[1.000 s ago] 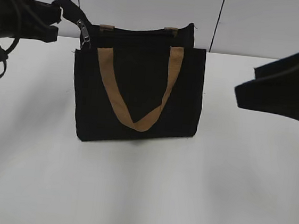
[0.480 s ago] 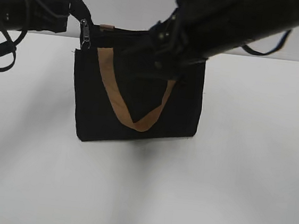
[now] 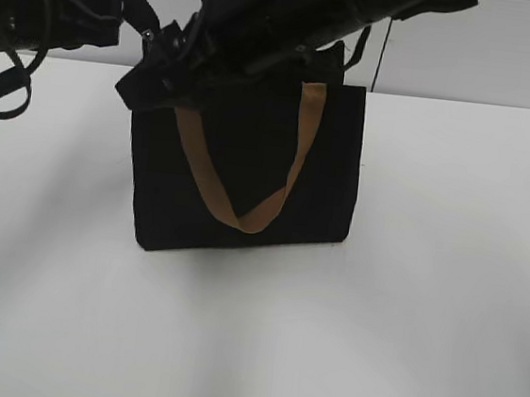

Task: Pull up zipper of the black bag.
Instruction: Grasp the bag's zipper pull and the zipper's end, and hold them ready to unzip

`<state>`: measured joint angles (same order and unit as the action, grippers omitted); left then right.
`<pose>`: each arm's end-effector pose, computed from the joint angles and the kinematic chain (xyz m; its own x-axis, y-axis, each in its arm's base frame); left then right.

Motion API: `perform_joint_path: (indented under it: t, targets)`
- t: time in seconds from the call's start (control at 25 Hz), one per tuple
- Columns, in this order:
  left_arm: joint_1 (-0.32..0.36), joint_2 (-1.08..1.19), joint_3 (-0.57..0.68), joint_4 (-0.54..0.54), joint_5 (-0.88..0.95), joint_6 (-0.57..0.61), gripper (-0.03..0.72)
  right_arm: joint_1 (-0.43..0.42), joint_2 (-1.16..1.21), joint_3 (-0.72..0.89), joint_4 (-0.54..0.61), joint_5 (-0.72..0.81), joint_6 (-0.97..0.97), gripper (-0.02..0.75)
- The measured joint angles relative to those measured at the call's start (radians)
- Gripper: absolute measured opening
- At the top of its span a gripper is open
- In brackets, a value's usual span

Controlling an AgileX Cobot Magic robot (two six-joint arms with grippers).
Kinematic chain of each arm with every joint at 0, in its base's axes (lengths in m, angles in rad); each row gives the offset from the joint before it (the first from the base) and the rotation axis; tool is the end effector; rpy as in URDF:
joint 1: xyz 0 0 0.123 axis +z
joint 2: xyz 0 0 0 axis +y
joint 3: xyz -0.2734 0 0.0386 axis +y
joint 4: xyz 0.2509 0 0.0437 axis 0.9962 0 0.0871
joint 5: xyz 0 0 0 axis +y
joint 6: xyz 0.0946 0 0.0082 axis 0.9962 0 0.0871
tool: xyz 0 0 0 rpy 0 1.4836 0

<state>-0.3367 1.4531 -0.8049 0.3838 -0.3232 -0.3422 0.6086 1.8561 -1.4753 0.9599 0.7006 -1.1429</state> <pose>0.3018 -0.1176 0.2581 -0.2322 0.1060 -0.9669 0.4421 0.8969 -0.0078 0.3179 0.2827 0.2672 -0.2804 -0.5148 -0.8101 -0.9365 0.3320 0.1132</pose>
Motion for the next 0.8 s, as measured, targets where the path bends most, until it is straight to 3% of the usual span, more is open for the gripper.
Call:
perform_joint_path:
  t: [0.64,0.8]
  targets:
    - [-0.018,-0.021,0.0,-0.006,0.002,-0.091,0.019,0.0,0.114,-0.046,0.038,-0.142,0.004,0.465]
    - [-0.023,-0.023,0.0,-0.006,0.002,-0.091,0.019,0.0,0.126,-0.046,0.048,-0.177,0.026,0.432]
